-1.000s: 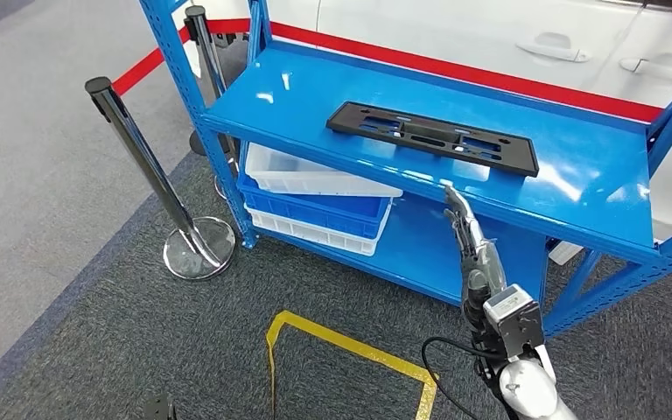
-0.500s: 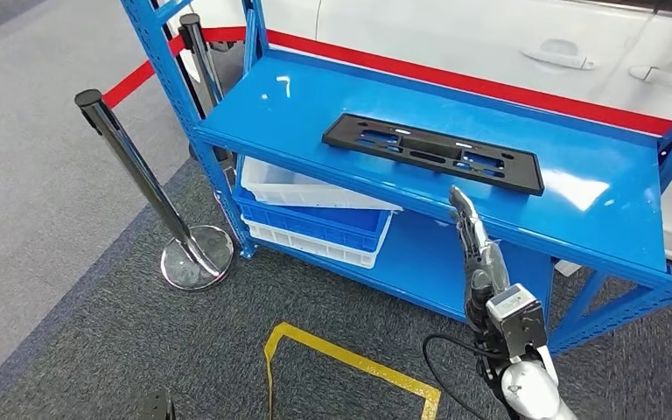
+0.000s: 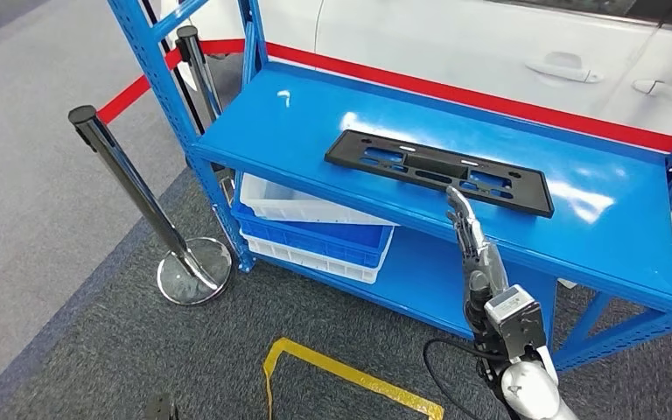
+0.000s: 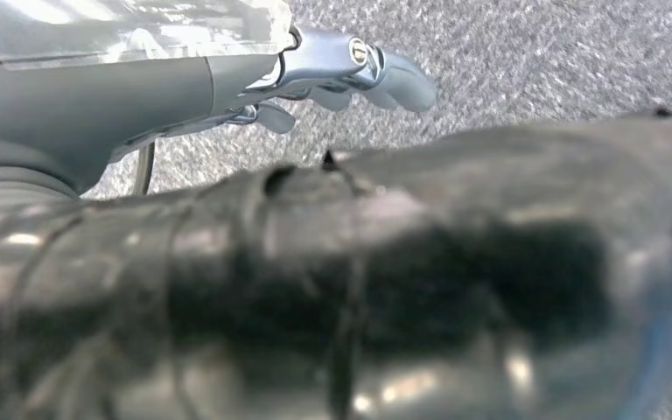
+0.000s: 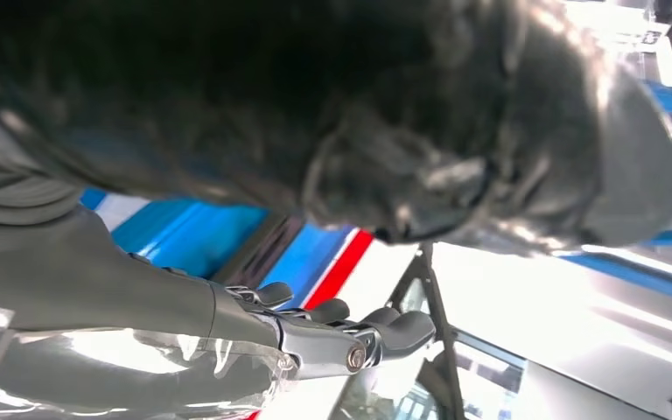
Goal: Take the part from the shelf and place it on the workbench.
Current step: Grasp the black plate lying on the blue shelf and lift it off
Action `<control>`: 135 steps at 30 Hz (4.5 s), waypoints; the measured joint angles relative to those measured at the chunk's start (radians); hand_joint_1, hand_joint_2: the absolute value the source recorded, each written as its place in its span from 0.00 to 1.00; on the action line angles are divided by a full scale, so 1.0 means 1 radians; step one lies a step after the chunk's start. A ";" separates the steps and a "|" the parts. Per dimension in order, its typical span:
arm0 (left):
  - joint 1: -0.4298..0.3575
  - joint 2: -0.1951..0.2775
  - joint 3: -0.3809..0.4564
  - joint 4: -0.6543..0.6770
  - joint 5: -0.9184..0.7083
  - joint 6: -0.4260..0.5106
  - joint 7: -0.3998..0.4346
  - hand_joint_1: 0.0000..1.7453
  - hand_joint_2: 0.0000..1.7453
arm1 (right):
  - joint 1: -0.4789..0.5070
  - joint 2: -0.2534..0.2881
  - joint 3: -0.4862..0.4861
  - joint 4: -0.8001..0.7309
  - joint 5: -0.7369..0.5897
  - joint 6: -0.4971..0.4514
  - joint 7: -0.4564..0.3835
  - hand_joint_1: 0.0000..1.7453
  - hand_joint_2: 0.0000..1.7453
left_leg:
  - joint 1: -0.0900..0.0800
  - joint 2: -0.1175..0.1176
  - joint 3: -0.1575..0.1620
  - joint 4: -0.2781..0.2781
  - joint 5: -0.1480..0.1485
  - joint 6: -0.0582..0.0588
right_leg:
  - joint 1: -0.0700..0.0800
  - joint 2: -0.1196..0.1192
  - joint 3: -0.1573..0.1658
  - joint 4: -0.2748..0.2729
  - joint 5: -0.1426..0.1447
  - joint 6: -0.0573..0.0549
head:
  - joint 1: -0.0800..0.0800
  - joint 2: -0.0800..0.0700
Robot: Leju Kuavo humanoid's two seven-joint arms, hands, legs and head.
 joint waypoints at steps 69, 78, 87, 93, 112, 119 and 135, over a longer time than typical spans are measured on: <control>-0.004 -0.008 -0.042 0.001 -0.013 -0.029 0.012 0.00 0.00 | -0.036 -0.001 0.007 0.003 0.017 0.054 0.024 0.00 0.00 | 0.009 0.011 0.021 -0.004 -0.009 0.006 | 0.009 -0.004 -0.125 0.097 -0.024 0.005 | 0.003 0.000; -0.003 -0.007 -0.047 0.001 -0.012 -0.036 0.006 0.00 0.00 | -0.046 -0.001 0.012 0.005 0.023 0.077 0.031 0.00 0.00 | 0.008 0.012 0.018 0.005 -0.012 0.006 | 0.005 -0.006 -0.153 0.173 -0.039 0.010 | 0.004 0.000; -0.001 -0.007 -0.063 0.001 -0.006 -0.027 -0.001 0.00 0.00 | -0.072 -0.001 0.048 0.011 0.039 0.105 0.039 0.00 0.00 | 0.015 0.008 -0.114 0.276 -0.121 -0.051 | 0.004 -0.006 -0.078 0.011 0.033 -0.033 | -0.009 0.000; -0.004 0.001 -0.065 0.001 -0.009 -0.026 -0.002 0.00 0.00 | -0.072 -0.001 0.053 0.011 0.047 0.105 0.042 0.00 0.00 | 0.000 0.006 -0.001 0.024 -0.020 -0.016 | 0.005 -0.002 -0.076 0.001 0.037 -0.018 | -0.008 0.000; -0.003 0.001 -0.068 0.001 -0.007 -0.017 -0.004 0.00 0.00 | -0.064 -0.003 0.058 0.013 0.050 0.103 0.045 0.00 0.00 | 0.007 0.008 -0.005 0.068 -0.060 -0.036 | 0.004 -0.006 -0.086 0.015 0.037 -0.026 | -0.010 0.000; 0.001 0.000 -0.071 0.001 -0.009 -0.009 0.003 0.00 0.00 | -0.060 -0.003 0.058 0.014 0.050 0.103 0.045 0.00 0.00 | 0.014 0.008 -0.093 0.235 -0.097 -0.045 | 0.007 -0.004 -0.082 0.013 0.035 -0.036 | -0.014 0.000; 0.000 -0.001 -0.079 0.001 -0.006 -0.010 0.006 0.00 0.00 | -0.057 -0.009 0.058 0.014 0.050 0.103 0.049 0.00 0.00 | 0.010 0.009 0.035 0.007 -0.029 0.004 | 0.007 -0.009 -0.148 0.141 0.003 0.006 | -0.007 0.000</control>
